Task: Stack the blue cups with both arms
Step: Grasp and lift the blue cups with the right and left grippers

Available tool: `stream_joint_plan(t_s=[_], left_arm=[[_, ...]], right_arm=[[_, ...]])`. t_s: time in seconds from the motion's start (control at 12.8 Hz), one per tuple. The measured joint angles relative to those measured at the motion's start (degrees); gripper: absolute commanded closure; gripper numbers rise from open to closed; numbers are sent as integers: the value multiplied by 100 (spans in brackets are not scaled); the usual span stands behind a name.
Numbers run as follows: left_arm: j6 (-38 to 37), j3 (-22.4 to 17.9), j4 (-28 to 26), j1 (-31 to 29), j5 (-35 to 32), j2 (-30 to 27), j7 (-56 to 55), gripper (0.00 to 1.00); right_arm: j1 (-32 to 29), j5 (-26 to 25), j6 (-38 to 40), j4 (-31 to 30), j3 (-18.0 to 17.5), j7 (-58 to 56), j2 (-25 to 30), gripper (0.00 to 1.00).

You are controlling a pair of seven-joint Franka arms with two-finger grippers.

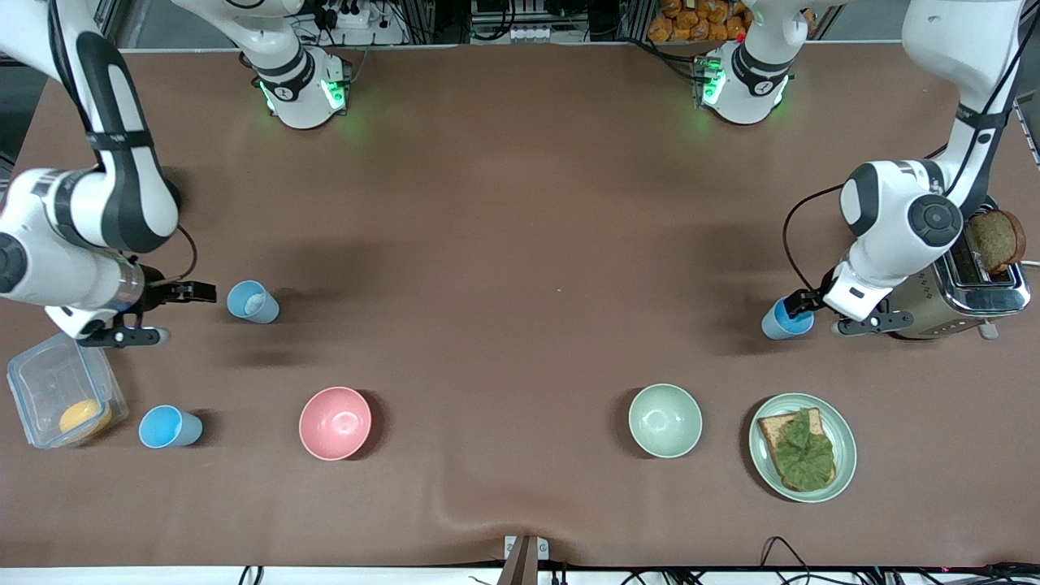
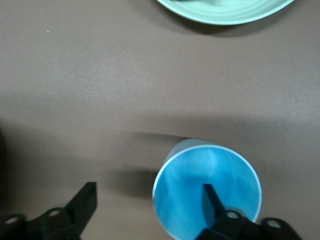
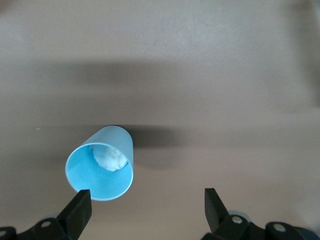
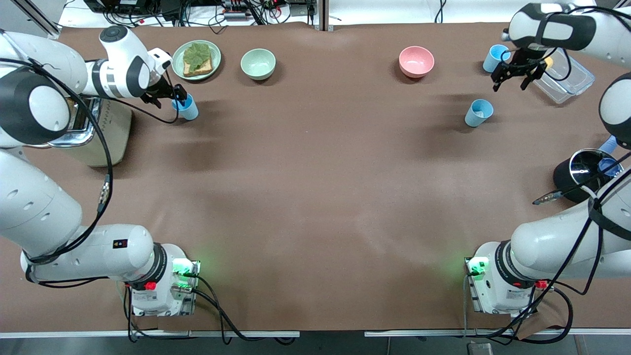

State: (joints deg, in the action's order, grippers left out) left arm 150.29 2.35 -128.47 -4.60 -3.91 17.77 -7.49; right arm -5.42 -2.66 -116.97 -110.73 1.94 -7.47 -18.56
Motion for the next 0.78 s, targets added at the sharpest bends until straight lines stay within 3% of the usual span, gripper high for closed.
stream_joint_plan(t_s=[0.08, 0.39, 0.47, 0.62, 0.78], left_arm=[[47, 1, 0, 0, 0, 48, 0, 100], [103, 2, 29, -1, 0, 70, -61, 100], [115, 2, 46, -1, 0, 60, -100, 100], [144, 14, 90, 0, 0, -8, -189, 100], [144, 18, 110, 0, 0, -122, -257, 100]], right_arm=[[0, 0, -61, -5, -7, -8, -124, 0], [0, 0, -292, -8, -27, -17, -579, 0], [0, 0, -306, -8, -27, -17, -642, 11], [0, 5, -307, -7, -32, -18, -706, 45], [0, 28, -288, -7, -37, -18, -757, 86]])
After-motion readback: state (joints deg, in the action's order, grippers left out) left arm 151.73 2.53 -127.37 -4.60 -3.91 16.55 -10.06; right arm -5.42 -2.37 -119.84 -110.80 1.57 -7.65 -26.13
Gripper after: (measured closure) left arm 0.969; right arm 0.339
